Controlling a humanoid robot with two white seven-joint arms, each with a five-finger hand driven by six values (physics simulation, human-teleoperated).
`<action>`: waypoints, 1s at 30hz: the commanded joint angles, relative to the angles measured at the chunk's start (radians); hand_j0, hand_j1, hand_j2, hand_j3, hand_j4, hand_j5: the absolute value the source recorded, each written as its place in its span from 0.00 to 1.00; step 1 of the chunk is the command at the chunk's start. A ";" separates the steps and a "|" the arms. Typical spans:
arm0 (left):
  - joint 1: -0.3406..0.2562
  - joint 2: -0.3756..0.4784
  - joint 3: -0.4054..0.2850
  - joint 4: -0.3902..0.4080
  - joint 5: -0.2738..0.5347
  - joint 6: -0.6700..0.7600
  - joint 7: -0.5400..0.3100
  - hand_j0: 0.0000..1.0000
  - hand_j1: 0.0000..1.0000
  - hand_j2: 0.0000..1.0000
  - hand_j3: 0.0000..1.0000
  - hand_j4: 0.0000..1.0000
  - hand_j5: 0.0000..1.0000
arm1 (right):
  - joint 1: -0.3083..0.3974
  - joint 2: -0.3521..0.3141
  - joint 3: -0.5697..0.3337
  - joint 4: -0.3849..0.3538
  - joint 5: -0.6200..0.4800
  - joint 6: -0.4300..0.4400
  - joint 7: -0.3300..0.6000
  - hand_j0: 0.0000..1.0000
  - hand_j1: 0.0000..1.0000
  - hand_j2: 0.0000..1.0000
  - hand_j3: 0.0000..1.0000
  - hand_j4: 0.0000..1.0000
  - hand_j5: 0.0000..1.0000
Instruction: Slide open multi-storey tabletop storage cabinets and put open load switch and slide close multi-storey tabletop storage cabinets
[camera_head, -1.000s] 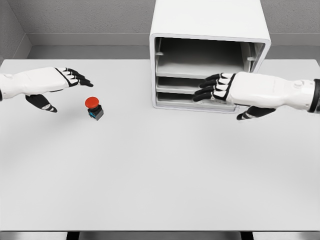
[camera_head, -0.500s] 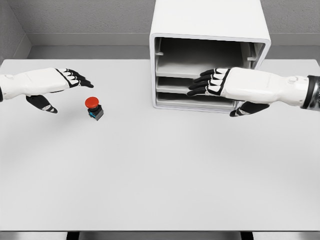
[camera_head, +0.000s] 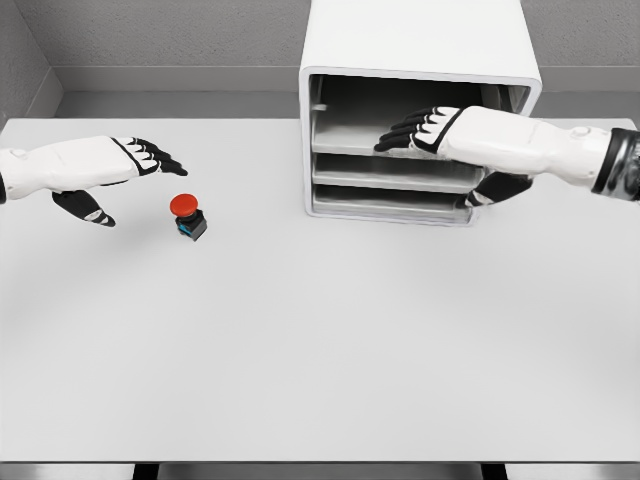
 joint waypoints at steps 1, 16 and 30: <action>0.000 0.001 0.001 0.000 0.006 0.002 0.000 1.00 1.00 1.00 1.00 1.00 1.00 | -0.008 0.018 0.024 0.007 -0.003 0.065 0.000 1.00 1.00 1.00 1.00 1.00 1.00; -0.035 -0.037 -0.037 0.006 0.006 0.002 -0.059 1.00 1.00 1.00 1.00 1.00 1.00 | -0.123 0.131 0.165 0.158 0.003 0.150 0.000 1.00 1.00 1.00 1.00 1.00 1.00; -0.071 -0.154 -0.057 0.117 -0.014 0.002 -0.115 1.00 1.00 1.00 1.00 1.00 1.00 | -0.137 0.153 0.191 0.227 0.023 0.148 0.000 1.00 1.00 1.00 1.00 1.00 1.00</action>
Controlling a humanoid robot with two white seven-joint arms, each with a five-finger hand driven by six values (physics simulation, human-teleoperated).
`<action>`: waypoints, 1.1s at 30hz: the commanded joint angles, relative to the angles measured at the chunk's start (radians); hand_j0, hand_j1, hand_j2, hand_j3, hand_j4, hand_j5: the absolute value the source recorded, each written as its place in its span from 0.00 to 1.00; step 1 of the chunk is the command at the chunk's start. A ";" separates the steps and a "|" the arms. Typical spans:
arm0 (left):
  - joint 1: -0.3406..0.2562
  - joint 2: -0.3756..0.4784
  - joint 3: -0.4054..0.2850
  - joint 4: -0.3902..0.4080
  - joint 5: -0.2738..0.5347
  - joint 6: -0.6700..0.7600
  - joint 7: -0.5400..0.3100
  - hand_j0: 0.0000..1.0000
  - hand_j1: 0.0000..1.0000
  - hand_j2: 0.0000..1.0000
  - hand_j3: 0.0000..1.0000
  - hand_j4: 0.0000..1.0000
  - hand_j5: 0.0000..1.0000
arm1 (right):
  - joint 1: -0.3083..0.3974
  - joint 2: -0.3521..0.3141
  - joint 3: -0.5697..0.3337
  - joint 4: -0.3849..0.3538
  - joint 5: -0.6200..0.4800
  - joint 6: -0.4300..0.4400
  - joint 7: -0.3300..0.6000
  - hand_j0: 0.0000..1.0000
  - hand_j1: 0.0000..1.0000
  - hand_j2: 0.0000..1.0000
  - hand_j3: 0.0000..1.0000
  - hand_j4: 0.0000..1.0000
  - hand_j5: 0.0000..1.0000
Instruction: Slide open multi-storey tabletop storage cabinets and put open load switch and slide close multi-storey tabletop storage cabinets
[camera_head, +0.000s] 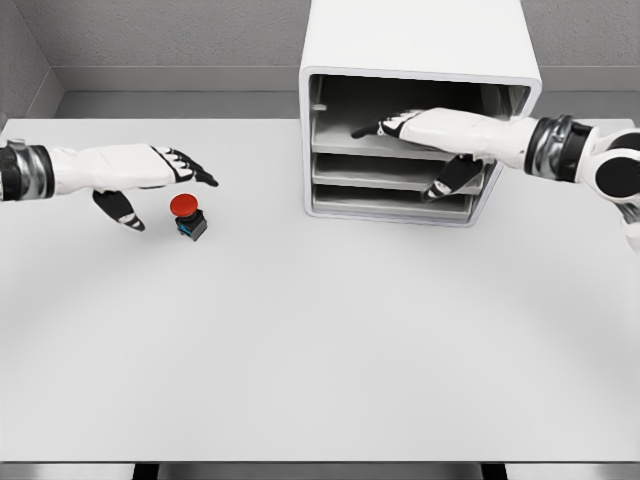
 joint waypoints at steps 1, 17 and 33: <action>0.000 -0.015 -0.016 0.012 0.001 0.002 -0.002 1.00 1.00 1.00 1.00 1.00 1.00 | 0.000 0.007 0.019 0.003 0.006 0.002 0.000 1.00 1.00 1.00 1.00 1.00 1.00; -0.011 -0.103 -0.025 0.102 -0.088 0.002 -0.020 1.00 1.00 1.00 1.00 1.00 1.00 | -0.060 0.076 0.058 0.102 0.052 0.092 0.000 1.00 1.00 1.00 1.00 1.00 1.00; -0.011 -0.110 -0.027 0.099 -0.093 0.002 -0.024 0.83 0.83 0.83 0.83 0.83 0.83 | -0.055 0.053 0.085 -0.026 0.112 0.078 0.000 1.00 1.00 1.00 1.00 1.00 1.00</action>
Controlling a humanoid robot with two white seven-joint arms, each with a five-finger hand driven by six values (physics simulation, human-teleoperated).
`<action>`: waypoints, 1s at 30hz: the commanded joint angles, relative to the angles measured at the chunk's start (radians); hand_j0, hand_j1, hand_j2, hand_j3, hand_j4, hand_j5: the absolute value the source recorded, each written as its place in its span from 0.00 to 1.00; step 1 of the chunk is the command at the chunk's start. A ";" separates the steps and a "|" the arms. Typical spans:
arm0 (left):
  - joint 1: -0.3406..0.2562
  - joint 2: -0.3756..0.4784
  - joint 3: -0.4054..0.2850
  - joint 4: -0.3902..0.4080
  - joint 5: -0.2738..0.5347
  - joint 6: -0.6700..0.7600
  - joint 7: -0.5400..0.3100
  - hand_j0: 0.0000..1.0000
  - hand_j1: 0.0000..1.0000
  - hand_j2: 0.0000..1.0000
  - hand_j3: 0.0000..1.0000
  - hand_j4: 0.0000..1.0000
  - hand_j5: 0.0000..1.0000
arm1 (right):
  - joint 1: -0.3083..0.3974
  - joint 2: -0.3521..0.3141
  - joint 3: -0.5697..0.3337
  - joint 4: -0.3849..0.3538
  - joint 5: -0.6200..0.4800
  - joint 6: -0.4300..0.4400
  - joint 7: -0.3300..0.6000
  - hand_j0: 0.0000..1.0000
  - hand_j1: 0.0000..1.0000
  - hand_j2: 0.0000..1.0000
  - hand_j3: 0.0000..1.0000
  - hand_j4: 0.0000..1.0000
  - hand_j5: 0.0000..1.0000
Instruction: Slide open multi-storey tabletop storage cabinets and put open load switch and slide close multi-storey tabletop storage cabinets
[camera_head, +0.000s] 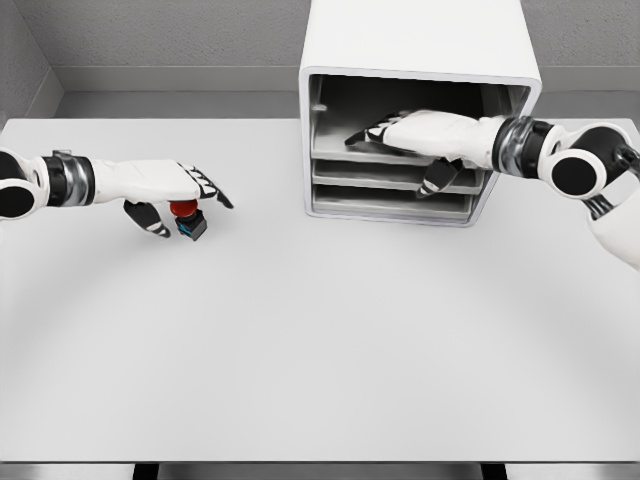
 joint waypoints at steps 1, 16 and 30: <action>0.000 0.000 -0.001 0.002 0.005 0.002 0.001 0.81 0.81 0.81 0.81 0.81 0.81 | 0.000 0.001 0.009 -0.038 -0.075 -0.009 0.003 1.00 1.00 1.00 1.00 1.00 1.00; 0.000 0.003 -0.001 -0.003 0.005 0.002 -0.016 0.48 0.48 0.48 0.48 0.48 0.48 | 0.038 -0.051 0.008 -0.139 -0.073 -0.021 0.003 1.00 1.00 1.00 1.00 1.00 1.00; -0.012 0.015 0.000 -0.024 0.010 0.002 -0.016 0.35 0.35 0.35 0.35 0.35 0.35 | 0.075 -0.107 0.002 -0.201 -0.075 -0.055 0.003 1.00 1.00 1.00 1.00 1.00 1.00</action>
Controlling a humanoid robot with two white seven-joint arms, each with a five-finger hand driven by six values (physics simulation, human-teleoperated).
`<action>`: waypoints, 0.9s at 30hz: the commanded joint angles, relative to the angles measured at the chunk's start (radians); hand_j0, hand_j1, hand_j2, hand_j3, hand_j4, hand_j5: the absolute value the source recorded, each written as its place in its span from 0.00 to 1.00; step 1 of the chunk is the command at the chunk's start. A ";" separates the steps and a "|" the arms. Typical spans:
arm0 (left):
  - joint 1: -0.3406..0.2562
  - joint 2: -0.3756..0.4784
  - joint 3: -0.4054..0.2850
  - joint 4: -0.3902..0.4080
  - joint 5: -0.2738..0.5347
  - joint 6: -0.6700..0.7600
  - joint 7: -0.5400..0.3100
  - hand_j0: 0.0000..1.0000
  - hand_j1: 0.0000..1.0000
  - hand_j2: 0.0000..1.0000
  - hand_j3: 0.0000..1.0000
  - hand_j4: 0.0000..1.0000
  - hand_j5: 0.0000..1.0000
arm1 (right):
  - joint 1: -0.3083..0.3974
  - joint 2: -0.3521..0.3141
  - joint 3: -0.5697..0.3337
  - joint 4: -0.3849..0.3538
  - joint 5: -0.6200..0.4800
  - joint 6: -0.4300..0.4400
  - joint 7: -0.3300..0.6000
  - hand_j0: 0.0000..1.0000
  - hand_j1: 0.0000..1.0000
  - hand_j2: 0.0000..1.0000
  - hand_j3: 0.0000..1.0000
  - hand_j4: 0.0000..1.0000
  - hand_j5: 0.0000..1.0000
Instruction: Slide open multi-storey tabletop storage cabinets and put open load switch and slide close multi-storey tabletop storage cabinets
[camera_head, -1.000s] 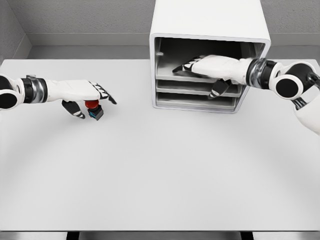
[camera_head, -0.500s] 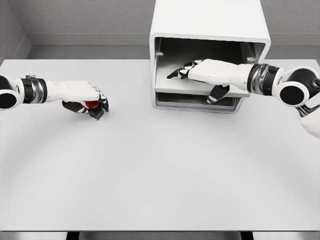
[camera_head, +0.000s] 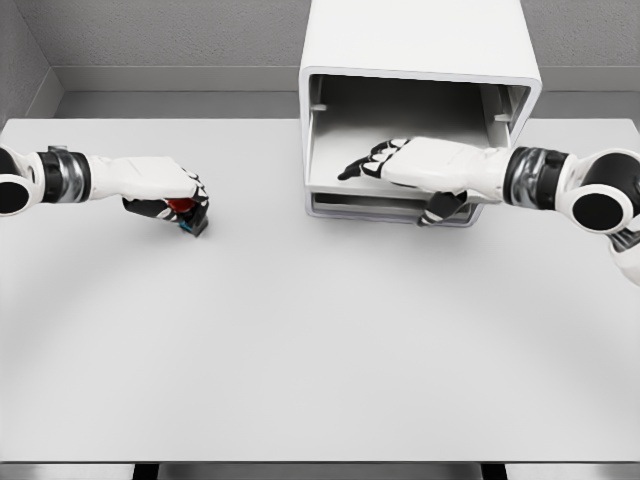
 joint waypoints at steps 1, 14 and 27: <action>0.000 0.005 0.001 -0.015 0.008 0.002 0.002 0.35 0.35 0.35 0.35 0.35 0.35 | 0.000 -0.007 0.008 -0.020 -0.036 -0.014 0.002 1.00 1.00 1.00 1.00 1.00 1.00; 0.002 0.198 0.001 -0.236 0.056 0.002 0.008 0.35 0.35 0.35 0.35 0.35 0.35 | 0.029 -0.026 0.002 -0.050 -0.036 -0.066 0.002 1.00 1.00 1.00 1.00 1.00 1.00; 0.006 0.263 0.001 -0.290 0.079 0.002 0.011 0.35 0.35 0.35 0.35 0.35 0.35 | 0.060 -0.053 -0.035 -0.076 -0.036 -0.104 0.002 1.00 1.00 1.00 1.00 1.00 1.00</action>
